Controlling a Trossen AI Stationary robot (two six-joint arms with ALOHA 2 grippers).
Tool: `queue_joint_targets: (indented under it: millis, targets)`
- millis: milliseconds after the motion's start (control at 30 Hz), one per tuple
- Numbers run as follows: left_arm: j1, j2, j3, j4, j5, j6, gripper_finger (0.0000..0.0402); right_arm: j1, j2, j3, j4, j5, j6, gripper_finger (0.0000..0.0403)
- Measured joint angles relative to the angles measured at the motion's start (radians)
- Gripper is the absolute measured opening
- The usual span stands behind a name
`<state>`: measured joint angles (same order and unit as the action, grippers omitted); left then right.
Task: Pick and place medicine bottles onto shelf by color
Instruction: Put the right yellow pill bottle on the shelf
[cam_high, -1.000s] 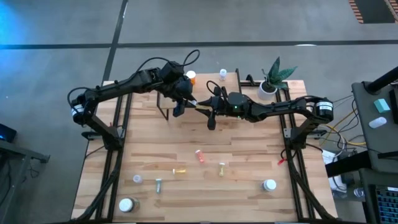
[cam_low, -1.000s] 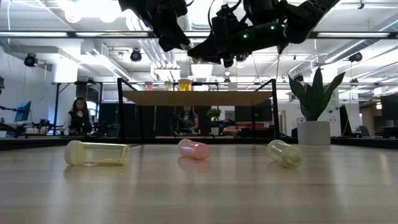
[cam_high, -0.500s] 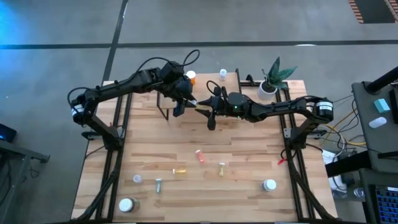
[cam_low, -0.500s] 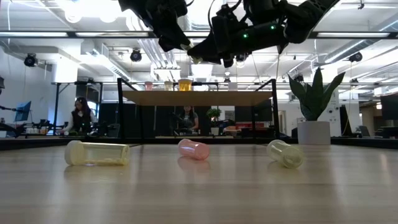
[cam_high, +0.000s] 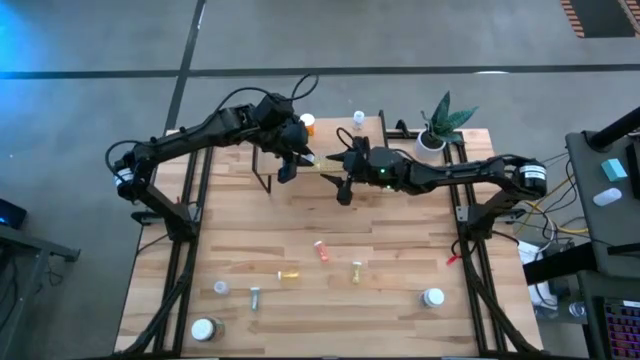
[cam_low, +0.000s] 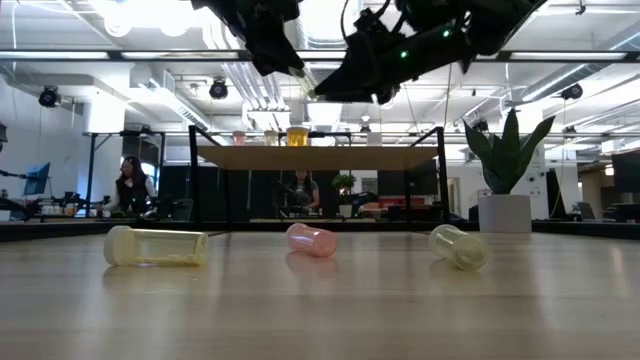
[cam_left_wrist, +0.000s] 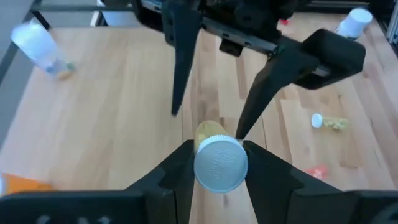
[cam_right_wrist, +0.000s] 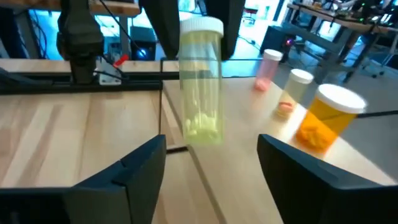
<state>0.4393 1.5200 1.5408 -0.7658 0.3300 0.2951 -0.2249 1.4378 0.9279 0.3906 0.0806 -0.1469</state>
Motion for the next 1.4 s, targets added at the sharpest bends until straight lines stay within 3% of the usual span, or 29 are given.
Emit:
queue_joint_targets:
  millis: [233, 600, 1000, 1400]
  targets:
    - [0.014, 0.000, 0.075, -0.030, -0.030, 0.004, 0.0105, 0.000, -0.139, 0.000, -0.166, 0.107, -0.011, 0.0260]
    - [0.083, 0.108, 0.256, -0.138, -0.042, 0.029, 0.0105, 0.000, -0.292, 0.000, -0.327, 0.131, 0.006, 0.0249]
    - [0.162, 0.291, 0.447, -0.267, -0.052, 0.057, 0.0105, 0.000, -0.303, 0.000, -0.364, 0.131, 0.011, 0.0249]
    - [0.179, 0.457, 0.735, -0.433, -0.104, 0.105, 0.0105, 0.000, -0.303, 0.000, -0.379, 0.132, 0.012, 0.0249]
